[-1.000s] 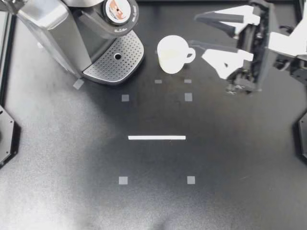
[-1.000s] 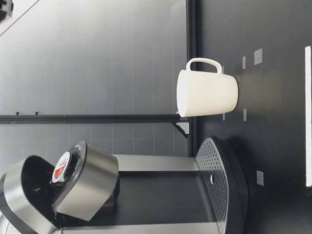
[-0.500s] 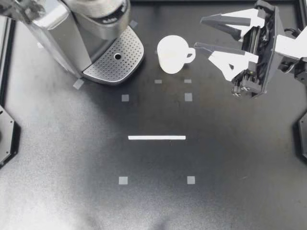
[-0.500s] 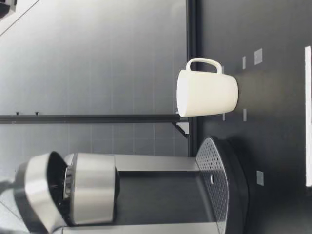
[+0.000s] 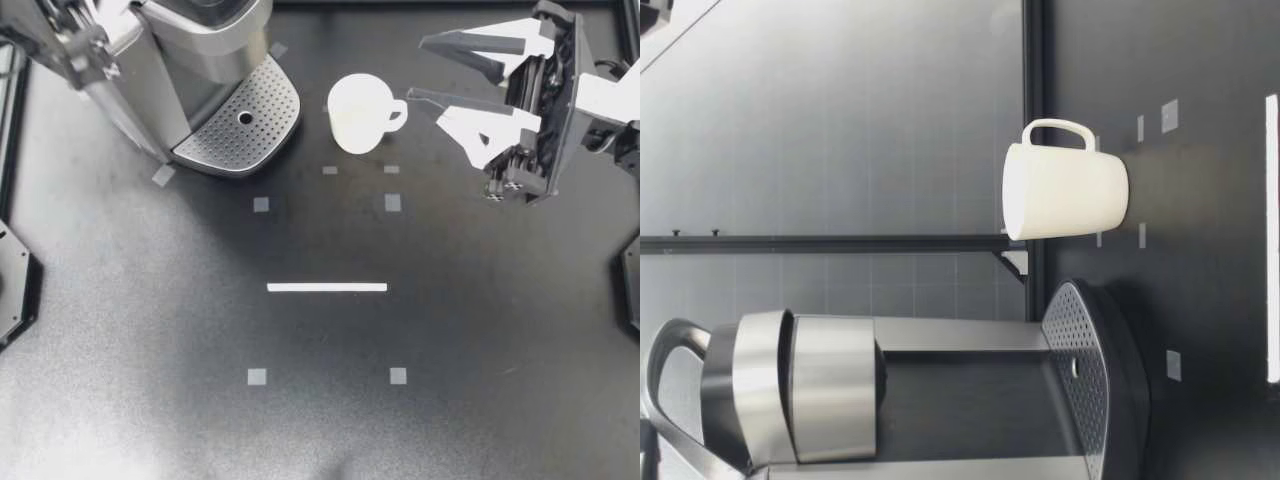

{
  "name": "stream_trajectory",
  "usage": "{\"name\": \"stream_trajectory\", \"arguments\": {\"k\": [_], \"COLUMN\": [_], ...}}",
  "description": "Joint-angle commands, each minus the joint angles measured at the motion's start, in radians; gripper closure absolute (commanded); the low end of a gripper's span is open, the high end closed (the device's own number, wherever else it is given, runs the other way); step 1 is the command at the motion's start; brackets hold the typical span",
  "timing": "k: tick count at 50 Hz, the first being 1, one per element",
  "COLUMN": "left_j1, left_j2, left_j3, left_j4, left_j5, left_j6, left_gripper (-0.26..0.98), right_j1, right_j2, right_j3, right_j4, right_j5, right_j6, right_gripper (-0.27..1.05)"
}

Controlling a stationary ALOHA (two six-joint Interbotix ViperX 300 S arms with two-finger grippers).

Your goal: Place the coffee capsule inside the capsule container, then place the cup onto the center of the cup tray.

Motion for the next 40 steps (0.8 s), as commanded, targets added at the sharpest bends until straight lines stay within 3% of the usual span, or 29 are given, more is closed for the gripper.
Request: {"name": "stream_trajectory", "arguments": {"k": [1,9,21,27,40], "left_j1": [-0.018,-0.052,-0.064,-0.080,-0.098], "left_j2": [0.015,0.052,0.094,0.097,0.054], "left_j3": [-0.008,-0.005,0.006,-0.028,-0.115], "left_j4": [-0.003,-0.005,-0.023,-0.017,-0.006], "left_j5": [-0.005,0.006,0.008,0.026,0.147], "left_j6": [-0.006,-0.018,-0.020,-0.002,0.147], "left_gripper": [0.62,0.62,0.62,0.62,0.62], "right_j1": [0.005,0.005,-0.009,-0.035,-0.158], "right_j2": [-0.017,-0.018,-0.051,-0.081,-0.071], "right_j3": [-0.009,-0.011,-0.028,-0.029,-0.124], "right_j4": [-0.002,-0.002,-0.002,-0.002,-0.017], "right_j5": [-0.011,0.012,0.123,0.169,0.601], "right_j6": [-0.002,-0.006,-0.026,-0.025,-0.041], "right_gripper": [0.19,0.19,0.19,0.19,0.19]}}
